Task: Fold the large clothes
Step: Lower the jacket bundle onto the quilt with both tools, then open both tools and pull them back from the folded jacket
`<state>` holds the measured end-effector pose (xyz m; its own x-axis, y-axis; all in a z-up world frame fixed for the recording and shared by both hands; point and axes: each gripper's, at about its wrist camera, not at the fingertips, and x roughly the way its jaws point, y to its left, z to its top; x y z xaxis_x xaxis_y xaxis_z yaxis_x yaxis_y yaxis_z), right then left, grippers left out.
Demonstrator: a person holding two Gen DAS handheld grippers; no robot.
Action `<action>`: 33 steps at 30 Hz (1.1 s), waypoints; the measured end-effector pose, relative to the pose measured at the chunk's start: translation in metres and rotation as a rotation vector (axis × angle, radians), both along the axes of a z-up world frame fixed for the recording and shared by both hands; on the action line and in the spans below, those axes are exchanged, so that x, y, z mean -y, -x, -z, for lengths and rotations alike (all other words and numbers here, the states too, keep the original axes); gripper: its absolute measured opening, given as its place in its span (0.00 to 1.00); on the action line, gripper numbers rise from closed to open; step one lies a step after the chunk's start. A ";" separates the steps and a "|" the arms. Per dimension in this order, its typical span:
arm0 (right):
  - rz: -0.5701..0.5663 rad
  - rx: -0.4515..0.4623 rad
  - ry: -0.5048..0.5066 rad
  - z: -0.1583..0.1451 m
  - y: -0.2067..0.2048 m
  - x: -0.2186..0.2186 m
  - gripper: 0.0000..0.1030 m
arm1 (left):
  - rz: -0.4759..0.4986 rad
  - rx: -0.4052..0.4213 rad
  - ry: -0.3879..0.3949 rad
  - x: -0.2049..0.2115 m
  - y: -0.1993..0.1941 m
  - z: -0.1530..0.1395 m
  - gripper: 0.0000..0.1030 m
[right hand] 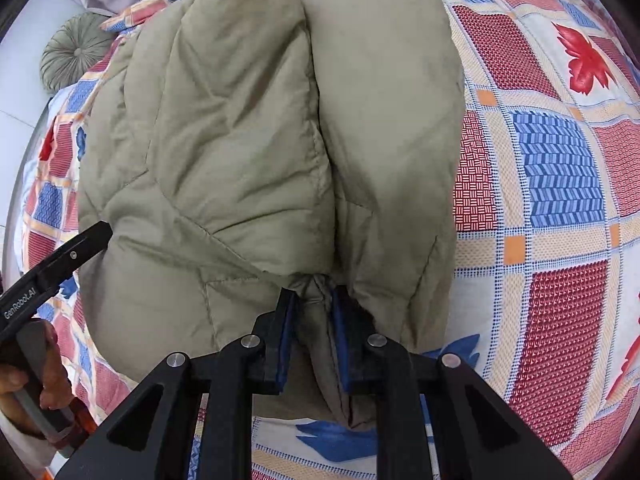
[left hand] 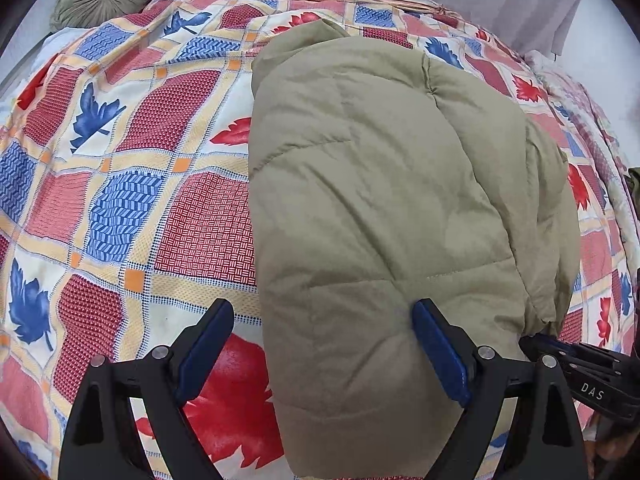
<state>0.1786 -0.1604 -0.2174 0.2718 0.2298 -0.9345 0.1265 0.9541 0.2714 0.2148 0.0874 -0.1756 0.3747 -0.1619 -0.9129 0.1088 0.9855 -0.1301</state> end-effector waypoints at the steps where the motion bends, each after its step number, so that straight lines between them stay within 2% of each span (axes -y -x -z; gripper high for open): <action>1: 0.001 -0.002 -0.006 -0.002 0.001 0.001 0.18 | -0.001 0.000 -0.007 0.000 0.001 -0.001 0.90; 10: 0.008 -0.011 -0.026 -0.018 0.007 0.007 0.19 | -0.035 -0.026 -0.008 -0.006 0.002 -0.007 0.90; 11: 0.010 -0.011 -0.030 -0.020 0.008 0.008 0.22 | -0.038 -0.021 -0.019 -0.006 0.003 -0.008 0.92; 12: 0.012 -0.010 -0.033 -0.021 0.009 0.008 0.22 | -0.045 -0.021 -0.037 -0.006 0.004 -0.009 1.00; 17: 0.012 -0.014 -0.041 -0.023 0.014 0.010 0.22 | -0.044 -0.019 -0.066 -0.006 0.008 -0.013 1.00; 20: 0.018 -0.015 -0.045 -0.025 0.016 0.010 0.22 | -0.048 -0.006 -0.116 -0.005 0.011 -0.018 1.00; 24: 0.021 -0.010 -0.052 -0.033 0.019 0.009 0.22 | -0.055 -0.010 -0.091 -0.009 0.017 -0.023 1.00; 33: 0.029 0.005 -0.055 -0.048 0.032 0.010 0.22 | -0.085 -0.033 -0.101 -0.013 0.032 -0.028 1.00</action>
